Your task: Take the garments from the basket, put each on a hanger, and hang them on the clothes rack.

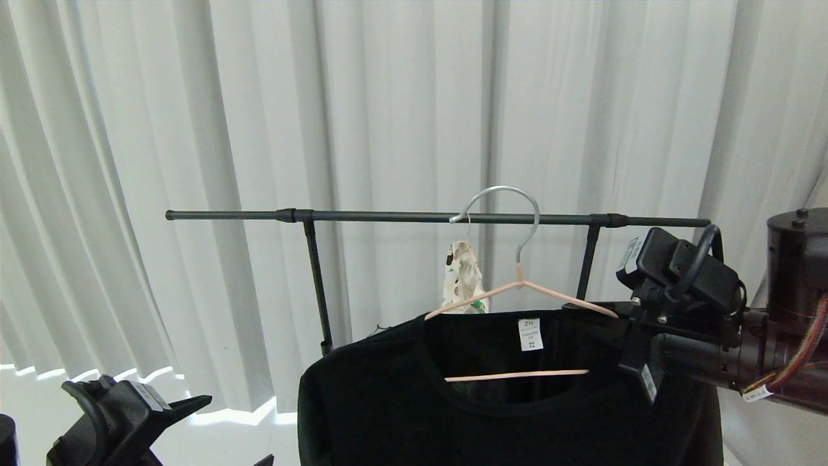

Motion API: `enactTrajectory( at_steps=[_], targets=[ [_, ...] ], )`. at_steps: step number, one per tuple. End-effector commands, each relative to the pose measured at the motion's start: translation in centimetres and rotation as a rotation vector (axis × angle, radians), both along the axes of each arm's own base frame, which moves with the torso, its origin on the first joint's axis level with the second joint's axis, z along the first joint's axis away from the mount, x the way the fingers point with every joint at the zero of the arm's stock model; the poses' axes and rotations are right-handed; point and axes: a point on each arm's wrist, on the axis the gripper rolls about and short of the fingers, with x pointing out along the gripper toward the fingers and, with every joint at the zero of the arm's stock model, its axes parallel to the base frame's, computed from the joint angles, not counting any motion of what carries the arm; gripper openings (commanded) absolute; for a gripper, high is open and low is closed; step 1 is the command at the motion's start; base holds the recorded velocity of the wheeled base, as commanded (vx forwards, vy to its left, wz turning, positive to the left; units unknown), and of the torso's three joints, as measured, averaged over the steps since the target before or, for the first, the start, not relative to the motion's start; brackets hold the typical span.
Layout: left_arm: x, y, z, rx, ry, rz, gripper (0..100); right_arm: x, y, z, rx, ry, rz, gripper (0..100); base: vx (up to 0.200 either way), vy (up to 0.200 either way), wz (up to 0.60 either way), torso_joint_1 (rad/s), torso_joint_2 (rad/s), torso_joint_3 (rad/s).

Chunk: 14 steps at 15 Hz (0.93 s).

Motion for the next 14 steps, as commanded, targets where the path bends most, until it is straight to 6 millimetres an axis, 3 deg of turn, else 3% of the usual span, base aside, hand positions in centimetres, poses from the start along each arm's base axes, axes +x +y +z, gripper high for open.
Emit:
enactTrajectory(
  at_steps=[1, 3, 6, 11, 14],
  targets=[
    [-0.1, 0.1, 0.0, -0.003, -0.006, 0.003, 100, -0.2, -0.2, -0.1, 0.008, 0.010, -0.024, 0, 0.000, 0.000, 0.00, 0.000, 0.00, 0.000],
    [0.0, 0.3, 0.0, -0.003, -0.006, 0.025, 100, -0.5, -0.8, -0.4, 0.013, 0.029, -0.084, 0, 0.000, 0.000, 0.00, 0.000, 0.00, 0.000],
    [0.4, 1.4, -0.1, 0.013, 0.005, 0.138, 100, -1.8, -3.7, -2.4, -0.057, 0.082, -0.272, 0, 0.000, 0.000, 0.00, 0.000, 0.00, 0.000],
    [0.7, 1.8, -0.3, 0.066, 0.015, 0.259, 100, -3.0, -8.9, -3.1, -0.162, 0.207, -0.545, 0, 0.000, 0.000, 0.00, 0.000, 0.00, 0.000],
    [0.8, 1.8, -0.4, 0.070, 0.019, 0.259, 100, -3.1, -10.9, -3.5, -0.213, 0.241, -0.714, 0, 0.000, 0.000, 0.00, 0.000, 0.00, 0.000]
  ],
)
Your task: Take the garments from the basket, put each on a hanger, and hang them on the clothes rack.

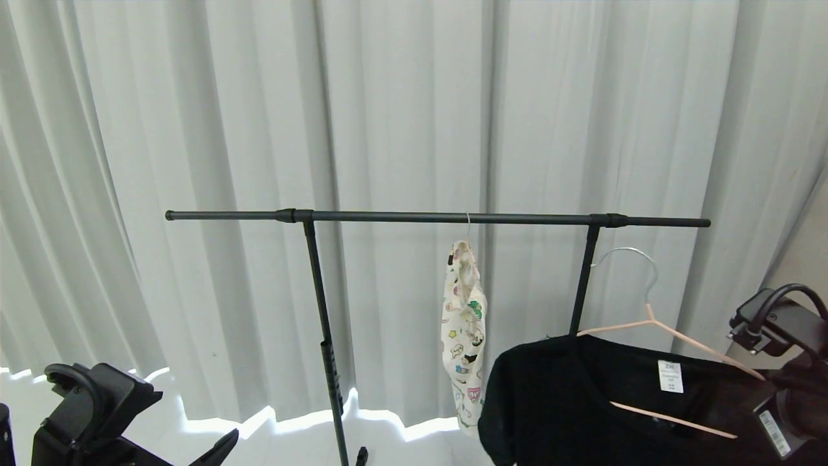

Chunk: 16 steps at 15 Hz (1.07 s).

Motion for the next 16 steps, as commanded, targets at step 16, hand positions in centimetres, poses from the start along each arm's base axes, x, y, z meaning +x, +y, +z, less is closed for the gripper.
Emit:
enactTrajectory(
  at_steps=[16],
  targets=[
    [0.9, -0.1, 1.1, 0.008, -0.044, 0.016, 100, 8.6, 3.5, -1.5, 0.133, -0.028, -0.600, 0, 0.000, 0.000, 0.00, 0.000, 0.00, 0.000]
  ],
)
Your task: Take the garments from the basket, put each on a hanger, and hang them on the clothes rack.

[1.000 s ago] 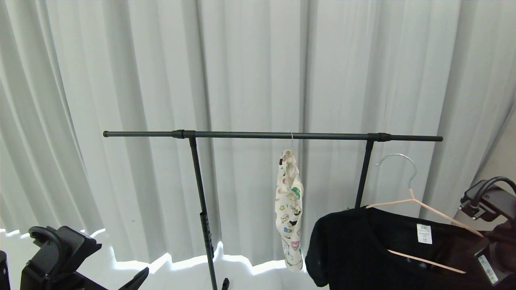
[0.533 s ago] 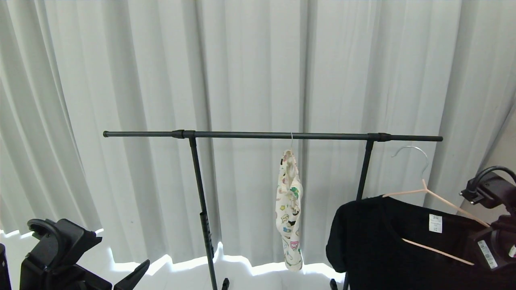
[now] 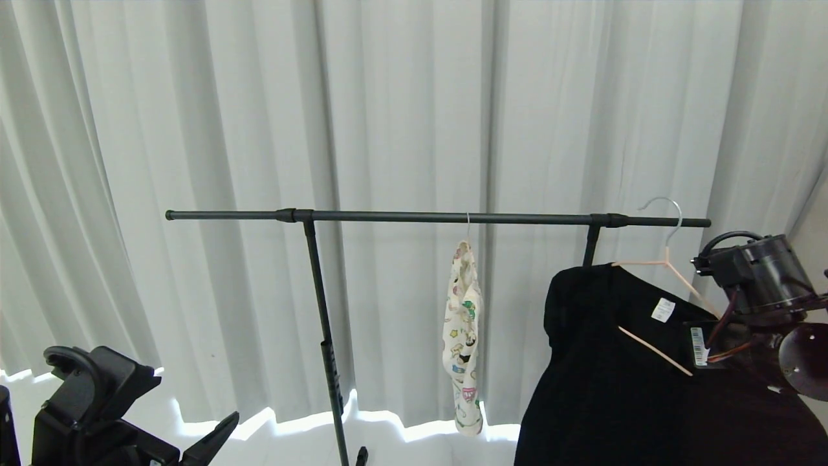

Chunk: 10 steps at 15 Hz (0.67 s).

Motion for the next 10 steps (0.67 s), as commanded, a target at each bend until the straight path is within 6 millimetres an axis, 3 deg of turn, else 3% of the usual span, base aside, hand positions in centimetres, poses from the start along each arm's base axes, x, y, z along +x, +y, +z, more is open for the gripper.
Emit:
enactTrajectory(
  at_steps=[1, 2, 10],
  targets=[
    [0.21, -0.05, 0.22, -0.003, -0.007, -0.002, 100, 0.97, 0.83, -0.41, -0.006, 0.009, 0.014, 0, 0.000, 0.000, 0.00, 0.000, 0.00, 0.000],
    [0.25, -0.06, 0.29, -0.006, -0.010, -0.004, 100, 1.18, 0.92, -0.17, -0.003, -0.002, 0.012, 0, 0.000, 0.000, 0.00, 0.000, 0.00, 0.000],
    [0.17, -0.13, 0.31, -0.006, -0.013, -0.013, 100, 1.05, 1.62, -0.13, -0.009, -0.001, 0.044, 0, 0.200, 0.000, 0.00, 0.004, 0.00, 0.000]
  ],
)
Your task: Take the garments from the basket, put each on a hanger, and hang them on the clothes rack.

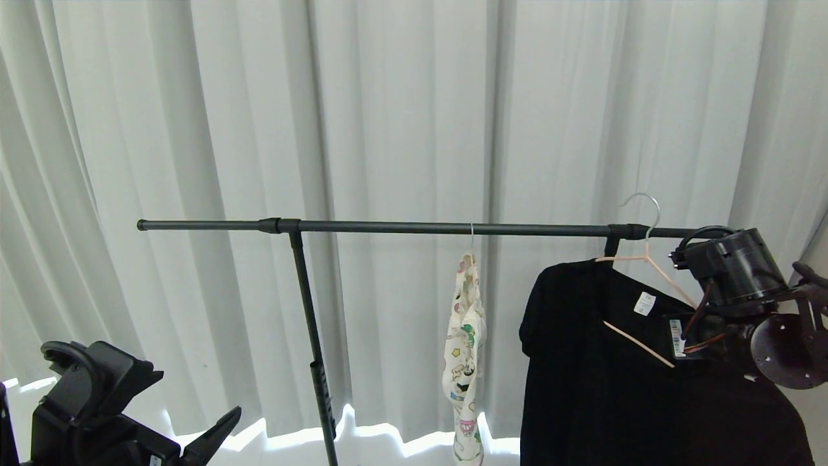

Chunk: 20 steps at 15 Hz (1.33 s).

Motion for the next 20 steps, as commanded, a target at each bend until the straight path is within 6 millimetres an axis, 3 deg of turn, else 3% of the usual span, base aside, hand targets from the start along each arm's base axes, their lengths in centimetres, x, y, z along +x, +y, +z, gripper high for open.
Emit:
enactTrajectory(
  at_steps=[1, 8, 15, 20],
  targets=[
    [0.0, 0.0, 0.1, 0.001, -0.003, -0.001, 100, 0.0, 0.3, -0.3, -0.004, 0.009, 0.010, 0, 0.200, 0.000, 0.00, 0.002, 0.00, 0.002],
    [0.0, 0.0, 0.1, 0.002, -0.006, -0.001, 100, 0.4, 0.5, -1.6, -0.045, 0.045, -0.014, 0, 0.200, 0.000, 0.00, 0.001, 0.00, 0.004],
    [0.0, 0.0, 0.1, 0.002, -0.006, -0.003, 100, 1.3, 0.9, -3.9, -0.072, 0.077, -0.023, 0, 0.000, 0.000, 0.00, 0.000, 0.00, 0.000],
    [0.1, 0.0, 0.5, -0.001, -0.028, -0.001, 100, 4.2, 1.2, -6.0, -0.118, 0.075, 0.041, 0, 0.000, 0.000, 0.00, 0.000, 0.00, 0.000]
  ],
)
